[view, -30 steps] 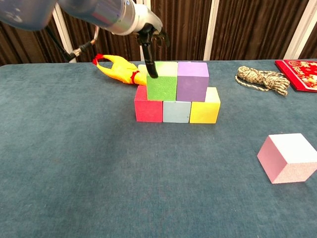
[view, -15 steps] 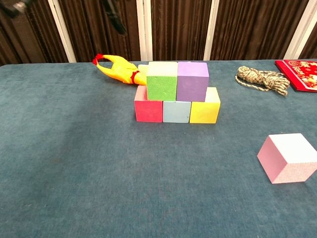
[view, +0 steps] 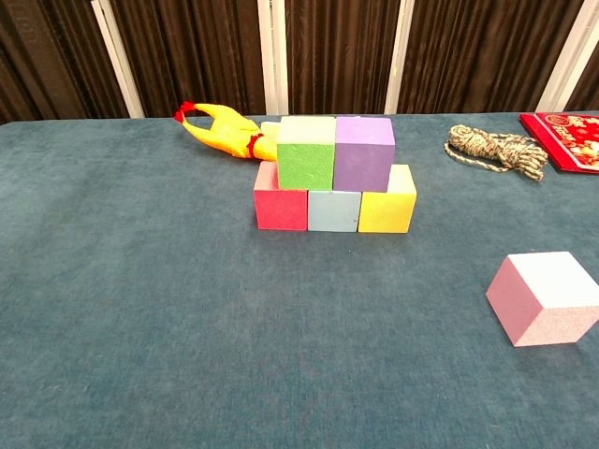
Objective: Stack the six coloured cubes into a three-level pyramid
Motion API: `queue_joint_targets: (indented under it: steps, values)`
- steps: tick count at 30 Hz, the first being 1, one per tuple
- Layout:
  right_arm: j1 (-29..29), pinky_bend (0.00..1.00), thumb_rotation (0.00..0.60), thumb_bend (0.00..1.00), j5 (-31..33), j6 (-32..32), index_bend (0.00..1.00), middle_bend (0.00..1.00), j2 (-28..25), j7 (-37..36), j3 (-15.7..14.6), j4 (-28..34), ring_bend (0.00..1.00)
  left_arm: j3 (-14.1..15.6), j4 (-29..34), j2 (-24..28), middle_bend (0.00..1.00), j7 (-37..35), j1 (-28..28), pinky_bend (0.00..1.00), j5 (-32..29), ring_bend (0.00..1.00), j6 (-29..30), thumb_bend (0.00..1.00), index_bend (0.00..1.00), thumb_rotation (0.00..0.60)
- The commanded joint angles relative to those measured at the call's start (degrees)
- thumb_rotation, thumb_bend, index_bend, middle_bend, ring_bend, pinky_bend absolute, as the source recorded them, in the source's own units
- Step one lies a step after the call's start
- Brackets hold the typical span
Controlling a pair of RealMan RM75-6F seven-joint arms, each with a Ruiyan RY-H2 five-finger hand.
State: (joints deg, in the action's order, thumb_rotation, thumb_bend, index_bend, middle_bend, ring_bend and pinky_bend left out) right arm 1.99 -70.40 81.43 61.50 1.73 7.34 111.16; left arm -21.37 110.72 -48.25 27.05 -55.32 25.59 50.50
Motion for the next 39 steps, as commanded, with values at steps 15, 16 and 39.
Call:
queue_joint_targets:
  steps: [15,16,39]
  values:
    - [4.04,0.0,0.6,0.24,-13.3,-7.82,0.07,0.03,-11.34,7.63,-5.29,10.2,0.0,11.98,3.68,9.03,0.01,-25.23,28.27,0.0,46.3,0.0,10.59,0.22,0.05,0.6]
    - [4.65,0.0,0.6,0.24,-13.15,-8.87,0.07,0.03,-11.02,8.89,-5.47,10.49,0.0,12.58,3.51,9.26,0.01,-26.52,29.17,0.0,47.41,0.0,11.02,0.22,0.05,0.6]
    - [16.58,0.0,0.6,0.24,-2.62,-21.4,0.08,0.03,7.4,25.09,-3.8,-0.71,0.0,18.17,-7.26,0.89,0.0,-41.34,41.02,0.0,63.74,0.0,28.26,0.22,0.03,0.6]
